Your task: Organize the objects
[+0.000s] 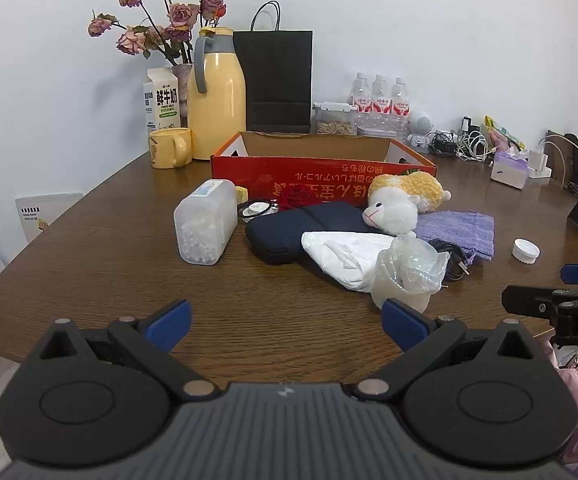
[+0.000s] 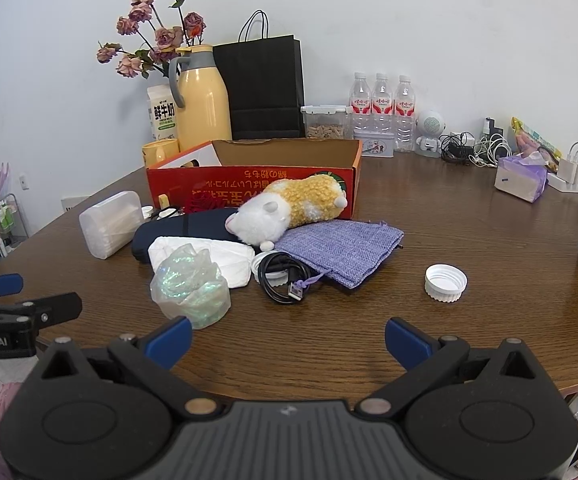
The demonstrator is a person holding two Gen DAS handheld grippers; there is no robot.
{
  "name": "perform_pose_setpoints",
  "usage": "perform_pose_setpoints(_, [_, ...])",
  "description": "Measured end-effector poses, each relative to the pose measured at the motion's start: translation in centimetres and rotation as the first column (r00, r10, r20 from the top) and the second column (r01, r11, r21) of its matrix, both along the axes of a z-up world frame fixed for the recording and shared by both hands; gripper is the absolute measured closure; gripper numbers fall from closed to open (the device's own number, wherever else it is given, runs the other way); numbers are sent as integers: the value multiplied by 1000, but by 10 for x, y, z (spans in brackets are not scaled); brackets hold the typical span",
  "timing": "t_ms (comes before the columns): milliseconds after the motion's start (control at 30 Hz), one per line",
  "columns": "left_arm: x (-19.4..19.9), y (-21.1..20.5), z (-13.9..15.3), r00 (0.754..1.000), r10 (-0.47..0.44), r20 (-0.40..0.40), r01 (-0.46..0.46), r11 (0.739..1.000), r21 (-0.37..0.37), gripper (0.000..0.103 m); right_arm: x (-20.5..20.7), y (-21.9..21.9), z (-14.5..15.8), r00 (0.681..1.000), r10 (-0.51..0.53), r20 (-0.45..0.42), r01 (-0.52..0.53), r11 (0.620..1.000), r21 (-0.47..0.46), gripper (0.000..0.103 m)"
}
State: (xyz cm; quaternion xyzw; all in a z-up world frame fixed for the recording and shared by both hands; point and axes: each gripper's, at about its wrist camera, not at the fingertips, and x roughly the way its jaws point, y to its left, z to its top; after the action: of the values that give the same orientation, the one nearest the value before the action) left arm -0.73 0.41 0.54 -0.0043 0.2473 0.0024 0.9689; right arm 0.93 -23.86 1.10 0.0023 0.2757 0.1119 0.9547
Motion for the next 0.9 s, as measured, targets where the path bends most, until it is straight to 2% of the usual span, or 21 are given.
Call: perform_pose_setpoints(900, [0, 0, 0, 1000, -11, 0, 11, 1000, 0, 0, -1, 1, -1, 1000, 2, -2, -2, 1000, -5, 0])
